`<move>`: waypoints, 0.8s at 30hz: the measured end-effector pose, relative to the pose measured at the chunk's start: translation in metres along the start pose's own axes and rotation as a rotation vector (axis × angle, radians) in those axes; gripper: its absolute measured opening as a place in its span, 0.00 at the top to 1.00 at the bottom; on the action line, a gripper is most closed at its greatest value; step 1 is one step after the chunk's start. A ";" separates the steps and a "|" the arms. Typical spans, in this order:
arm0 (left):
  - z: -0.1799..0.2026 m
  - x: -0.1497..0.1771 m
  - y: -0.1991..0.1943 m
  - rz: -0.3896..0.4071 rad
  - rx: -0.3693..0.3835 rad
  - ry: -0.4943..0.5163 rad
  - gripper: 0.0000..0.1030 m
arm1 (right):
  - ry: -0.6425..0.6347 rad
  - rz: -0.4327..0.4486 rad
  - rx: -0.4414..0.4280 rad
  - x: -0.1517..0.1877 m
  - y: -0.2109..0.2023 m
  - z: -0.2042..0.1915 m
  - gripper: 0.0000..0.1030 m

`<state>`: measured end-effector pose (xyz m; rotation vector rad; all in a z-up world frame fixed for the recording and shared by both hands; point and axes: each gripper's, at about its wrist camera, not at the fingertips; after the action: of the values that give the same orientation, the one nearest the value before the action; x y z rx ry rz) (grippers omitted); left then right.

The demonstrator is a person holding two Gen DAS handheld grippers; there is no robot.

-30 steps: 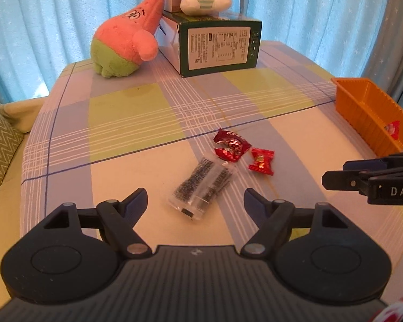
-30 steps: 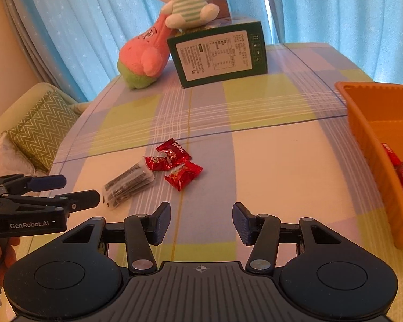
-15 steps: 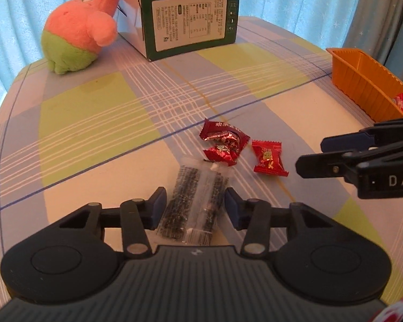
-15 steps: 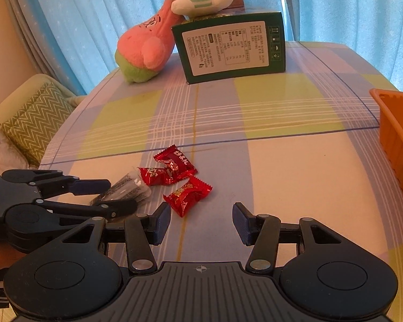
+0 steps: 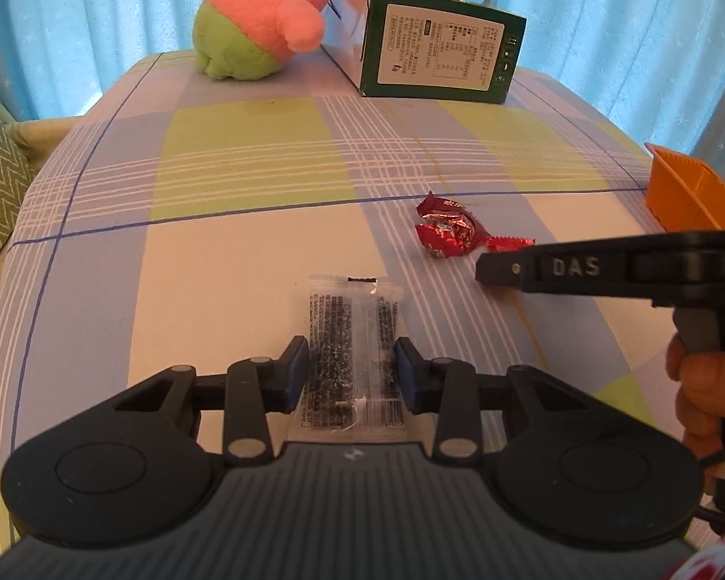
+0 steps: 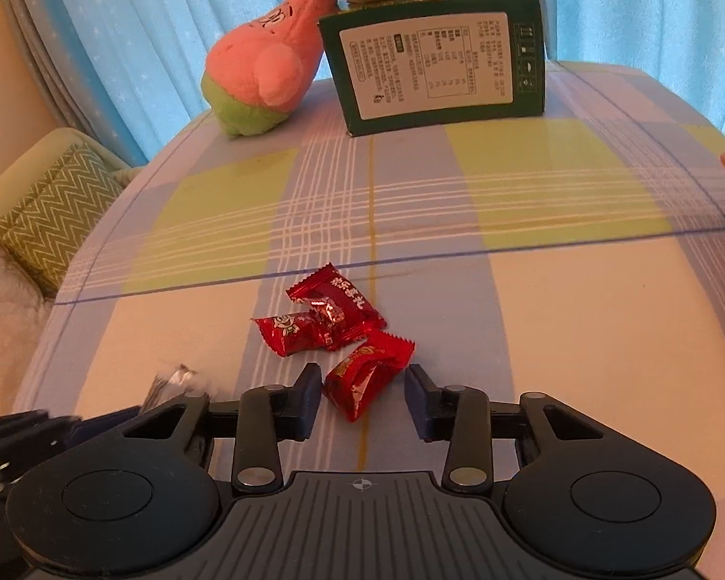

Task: Organize snacks
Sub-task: 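Grasp the clear-wrapped dark snack bar with the left tool while the right tool grasps a red candy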

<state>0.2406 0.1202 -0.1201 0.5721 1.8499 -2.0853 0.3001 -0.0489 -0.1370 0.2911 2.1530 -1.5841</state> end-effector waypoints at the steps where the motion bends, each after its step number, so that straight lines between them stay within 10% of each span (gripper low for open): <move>1: 0.000 0.000 0.000 0.002 0.000 -0.002 0.66 | -0.015 0.000 0.013 -0.001 0.001 -0.003 0.63; 24: 0.021 0.014 -0.019 0.035 0.018 -0.014 0.67 | -0.047 0.049 0.039 0.043 -0.051 0.024 0.77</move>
<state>0.2174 0.1030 -0.1078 0.5885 1.8015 -2.0802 0.2459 -0.0916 -0.1195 0.3135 2.0661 -1.5913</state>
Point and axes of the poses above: each gripper's, at about its wrist camera, not at the fingertips, and y roughly the way its jaws point, z to its right, x to its underside, and after that the axes turned 11 degrees about -z, right-handed
